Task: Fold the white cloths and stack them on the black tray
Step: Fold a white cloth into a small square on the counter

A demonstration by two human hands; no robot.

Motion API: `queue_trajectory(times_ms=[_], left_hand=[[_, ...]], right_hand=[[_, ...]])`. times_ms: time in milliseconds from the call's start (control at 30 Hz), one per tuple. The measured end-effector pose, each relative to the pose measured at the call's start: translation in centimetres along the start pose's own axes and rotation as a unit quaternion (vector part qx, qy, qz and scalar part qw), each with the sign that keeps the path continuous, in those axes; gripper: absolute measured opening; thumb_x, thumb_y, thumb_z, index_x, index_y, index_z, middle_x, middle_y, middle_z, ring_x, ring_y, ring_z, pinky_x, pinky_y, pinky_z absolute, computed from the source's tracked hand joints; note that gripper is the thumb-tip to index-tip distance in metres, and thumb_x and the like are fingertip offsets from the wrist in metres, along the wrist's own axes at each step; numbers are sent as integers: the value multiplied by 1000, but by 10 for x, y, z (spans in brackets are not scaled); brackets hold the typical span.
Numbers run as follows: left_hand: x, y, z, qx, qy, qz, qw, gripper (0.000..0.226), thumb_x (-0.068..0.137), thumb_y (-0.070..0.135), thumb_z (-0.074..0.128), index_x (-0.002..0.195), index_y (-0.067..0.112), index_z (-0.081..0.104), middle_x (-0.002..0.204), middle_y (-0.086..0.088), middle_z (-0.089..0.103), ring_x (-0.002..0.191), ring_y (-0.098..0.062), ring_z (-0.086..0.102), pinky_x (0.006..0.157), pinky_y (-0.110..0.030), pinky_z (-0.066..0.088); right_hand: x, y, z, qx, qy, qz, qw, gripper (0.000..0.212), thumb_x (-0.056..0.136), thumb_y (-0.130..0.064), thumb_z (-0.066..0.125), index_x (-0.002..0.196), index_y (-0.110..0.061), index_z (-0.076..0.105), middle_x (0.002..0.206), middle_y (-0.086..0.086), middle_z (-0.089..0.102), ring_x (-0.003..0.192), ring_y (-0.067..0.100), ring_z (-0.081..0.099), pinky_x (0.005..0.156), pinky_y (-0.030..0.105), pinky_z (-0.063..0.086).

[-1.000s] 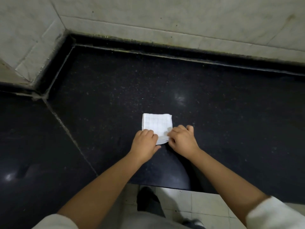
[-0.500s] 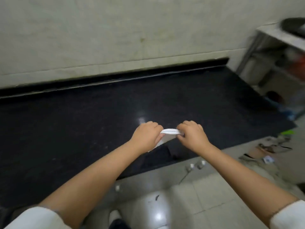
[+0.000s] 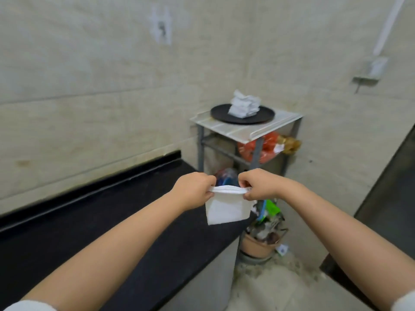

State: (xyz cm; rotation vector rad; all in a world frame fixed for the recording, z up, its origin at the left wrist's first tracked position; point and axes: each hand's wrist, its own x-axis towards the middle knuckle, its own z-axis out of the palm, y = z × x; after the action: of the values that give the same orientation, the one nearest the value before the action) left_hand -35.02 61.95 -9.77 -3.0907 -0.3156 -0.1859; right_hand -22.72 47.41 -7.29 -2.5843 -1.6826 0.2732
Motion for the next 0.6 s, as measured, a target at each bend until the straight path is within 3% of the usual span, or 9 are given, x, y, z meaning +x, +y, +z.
queue_trajectory(times_ms=[133,300,433,600], left_hand=[[113,17,-28,19,-21,23,999,20,88,24,52,105,15,58,112,-6,62,105,-26,56,74,-31,41],[237,26,-58,10,-43,47,998,19,86,21,56,102,10,59,109,-10,63,101,-26,56,71,-28,36],[322,27,-75,-7,-25,42,999,14,85,21,57,96,12,59,104,-8,62,98,-25,56,73,-30,40],[406,24,-84,-27,19,19,999,19,86,19,56,101,8,59,108,-11,62,99,-27,54,72,-27,36]], right_hand=[[31,77,-43,-13,43,21,999,35,77,-9,59,61,-24,33,63,-8,38,71,18,41,49,20,25],[81,168,-102,29,71,50,996,20,77,-8,62,70,-15,43,67,-2,45,66,17,42,51,23,29],[120,236,-142,38,88,62,993,29,78,-8,62,64,-22,41,64,-9,43,63,14,42,51,21,31],[176,304,-188,31,105,40,993,15,79,-8,62,78,-16,50,65,-9,43,60,9,40,53,20,30]])
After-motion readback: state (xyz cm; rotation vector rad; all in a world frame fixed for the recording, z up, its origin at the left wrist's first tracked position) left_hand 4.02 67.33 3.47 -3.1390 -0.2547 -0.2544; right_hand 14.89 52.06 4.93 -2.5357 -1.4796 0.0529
